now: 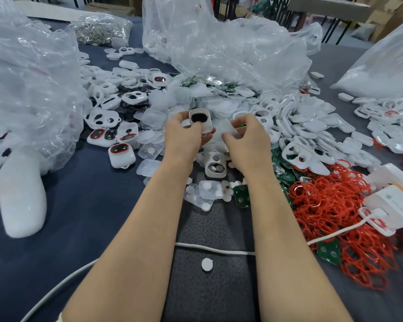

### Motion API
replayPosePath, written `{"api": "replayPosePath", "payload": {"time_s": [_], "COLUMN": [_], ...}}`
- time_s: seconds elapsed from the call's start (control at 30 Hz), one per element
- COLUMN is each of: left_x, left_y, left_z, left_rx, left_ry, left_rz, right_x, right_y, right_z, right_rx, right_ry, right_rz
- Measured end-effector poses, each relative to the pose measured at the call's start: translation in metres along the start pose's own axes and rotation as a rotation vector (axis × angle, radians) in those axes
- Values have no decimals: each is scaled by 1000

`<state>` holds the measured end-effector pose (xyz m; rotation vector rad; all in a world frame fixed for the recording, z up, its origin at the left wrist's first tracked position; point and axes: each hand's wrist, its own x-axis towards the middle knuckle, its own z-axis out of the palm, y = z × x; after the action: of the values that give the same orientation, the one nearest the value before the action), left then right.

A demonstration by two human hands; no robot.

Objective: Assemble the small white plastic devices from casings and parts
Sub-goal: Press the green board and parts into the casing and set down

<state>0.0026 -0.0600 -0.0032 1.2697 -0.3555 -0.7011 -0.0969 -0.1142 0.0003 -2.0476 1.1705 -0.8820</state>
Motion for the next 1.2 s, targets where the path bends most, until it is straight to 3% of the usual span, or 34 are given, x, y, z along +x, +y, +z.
{"api": "replayPosePath", "payload": {"time_s": [0.2, 0.43, 0.53, 0.67, 0.9, 1.2], "left_x": [-2, -4, -5, -7, -9, -6], "left_y": [1, 2, 2, 3, 4, 1], "left_z": [1, 2, 2, 4, 4, 6], "left_rx": [10, 21, 23, 24, 47, 57], "left_ry": [5, -23, -28, -34, -64, -72], "left_rz": [30, 40, 41, 43, 43, 45], "right_x": [1, 3, 3, 3, 3, 1], "right_y": [0, 5, 4, 0, 4, -6], "right_z": [-3, -2, -4, -6, -7, -4], "right_rx": [335, 310, 406, 640, 532, 705], "right_ry": [6, 131, 171, 82, 94, -56], "right_rz": [48, 47, 63, 122, 57, 11]}}
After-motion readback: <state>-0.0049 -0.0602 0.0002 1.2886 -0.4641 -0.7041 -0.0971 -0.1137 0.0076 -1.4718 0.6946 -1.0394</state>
